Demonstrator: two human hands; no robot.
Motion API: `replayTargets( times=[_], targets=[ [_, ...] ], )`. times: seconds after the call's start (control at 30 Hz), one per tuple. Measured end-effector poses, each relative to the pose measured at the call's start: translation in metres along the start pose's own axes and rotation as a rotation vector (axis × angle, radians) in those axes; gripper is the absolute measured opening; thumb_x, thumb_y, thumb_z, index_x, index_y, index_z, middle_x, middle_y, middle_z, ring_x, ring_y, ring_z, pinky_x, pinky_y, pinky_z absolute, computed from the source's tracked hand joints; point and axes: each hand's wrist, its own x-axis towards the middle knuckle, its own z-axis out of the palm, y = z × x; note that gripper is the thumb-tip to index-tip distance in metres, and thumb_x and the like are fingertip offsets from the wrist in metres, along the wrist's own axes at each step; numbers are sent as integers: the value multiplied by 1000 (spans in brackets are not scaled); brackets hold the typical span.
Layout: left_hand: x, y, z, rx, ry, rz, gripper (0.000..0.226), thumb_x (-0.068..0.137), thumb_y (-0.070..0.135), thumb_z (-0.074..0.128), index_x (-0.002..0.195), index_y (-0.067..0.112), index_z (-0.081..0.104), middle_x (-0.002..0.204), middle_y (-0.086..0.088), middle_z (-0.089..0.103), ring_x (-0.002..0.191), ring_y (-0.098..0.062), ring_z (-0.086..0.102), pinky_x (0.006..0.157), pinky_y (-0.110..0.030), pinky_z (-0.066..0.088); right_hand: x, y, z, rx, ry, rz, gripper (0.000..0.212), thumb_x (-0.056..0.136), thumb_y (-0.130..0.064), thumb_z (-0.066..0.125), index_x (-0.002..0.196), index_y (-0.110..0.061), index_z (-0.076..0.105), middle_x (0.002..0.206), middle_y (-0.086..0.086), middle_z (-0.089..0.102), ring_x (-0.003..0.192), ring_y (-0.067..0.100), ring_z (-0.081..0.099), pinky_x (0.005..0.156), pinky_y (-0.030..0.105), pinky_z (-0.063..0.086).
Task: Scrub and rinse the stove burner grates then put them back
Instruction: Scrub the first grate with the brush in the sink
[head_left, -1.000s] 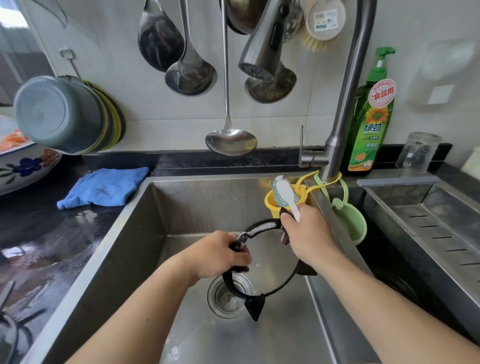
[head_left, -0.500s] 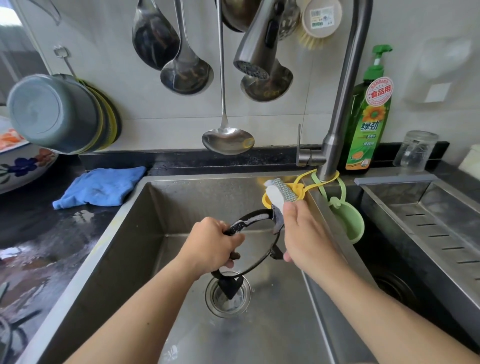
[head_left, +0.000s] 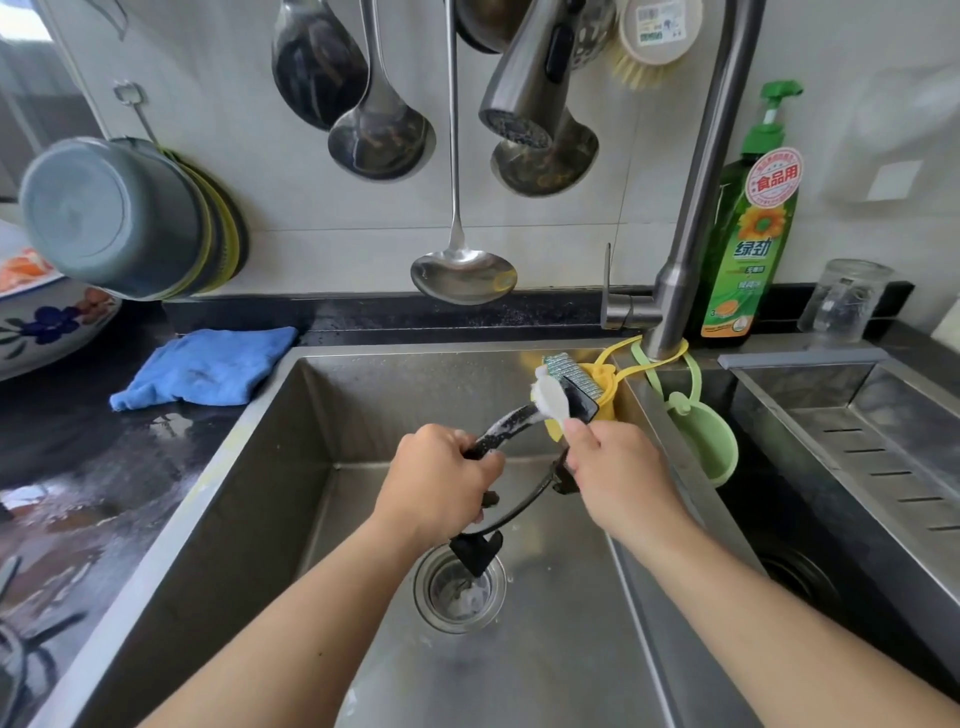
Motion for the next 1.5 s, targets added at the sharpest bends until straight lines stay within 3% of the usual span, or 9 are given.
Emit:
replayTargets(
  times=[0.13, 0.3, 0.5, 0.73, 0.93, 1.07, 1.17, 1.33, 1.5],
  targets=[
    [0, -3, 0, 91, 28, 59, 27, 80, 38, 64, 64, 16, 66, 58, -5, 69, 58, -26, 72, 58, -45, 61, -14, -8, 7, -29, -256, -107, 47, 104, -45, 43, 68, -18, 59, 62, 0, 55, 58, 19, 47, 58, 31, 36],
    [-1, -4, -1, 131, 54, 61, 30, 78, 39, 62, 64, 13, 63, 56, -4, 69, 58, -27, 71, 58, -44, 61, 4, -2, 1, -158, -11, 78, 50, 107, -44, 31, 91, -14, 67, 87, 7, 64, 78, 27, 57, 66, 33, 43],
    [-1, 1, -1, 24, 27, -5, 23, 87, 22, 66, 69, 9, 70, 58, -6, 71, 52, -22, 71, 56, -40, 62, -23, -18, 14, -88, -286, -139, 45, 106, -43, 37, 71, -21, 55, 73, 3, 60, 75, 29, 58, 72, 38, 49],
    [1, 2, 1, -130, -5, -96, 24, 86, 13, 69, 64, 6, 61, 63, -11, 70, 43, -23, 62, 43, -23, 45, 2, -1, 3, -149, -51, 15, 48, 108, -42, 28, 91, -14, 63, 88, 8, 64, 82, 29, 58, 76, 37, 49],
    [2, 4, -1, -295, -1, -165, 24, 84, 2, 69, 63, 3, 59, 56, -10, 57, 41, -25, 52, 41, -23, 41, -16, -12, 17, -152, -228, -149, 44, 108, -41, 31, 85, -17, 59, 78, 6, 61, 75, 28, 58, 67, 37, 46],
    [1, 4, 1, -229, -3, -136, 23, 86, 5, 69, 65, 3, 60, 56, -9, 63, 41, -25, 56, 41, -22, 43, 1, -5, 7, -136, -74, 26, 46, 108, -41, 28, 97, -14, 64, 85, 4, 60, 76, 22, 56, 67, 34, 44],
    [-1, 4, 5, -114, 11, -82, 22, 86, 11, 68, 65, 4, 64, 55, -5, 67, 48, -27, 68, 45, -30, 53, 2, -1, 7, -133, -93, 95, 43, 108, -34, 30, 103, -8, 64, 96, 10, 62, 85, 31, 58, 75, 37, 48],
    [0, 4, -1, -6, 70, -55, 19, 86, 18, 64, 70, 10, 70, 57, -4, 71, 52, -25, 71, 63, -43, 64, -13, -4, 13, 202, -278, 305, 28, 107, -20, 40, 102, 1, 57, 75, 18, 61, 44, 24, 57, 43, 30, 49],
    [-4, 8, 3, 26, 59, -32, 23, 87, 20, 62, 68, 9, 68, 56, -2, 71, 51, -24, 71, 62, -42, 63, -3, -15, 12, 219, -141, 248, 29, 106, -21, 40, 88, -5, 56, 75, 20, 66, 52, 34, 64, 57, 45, 61]
  ],
)
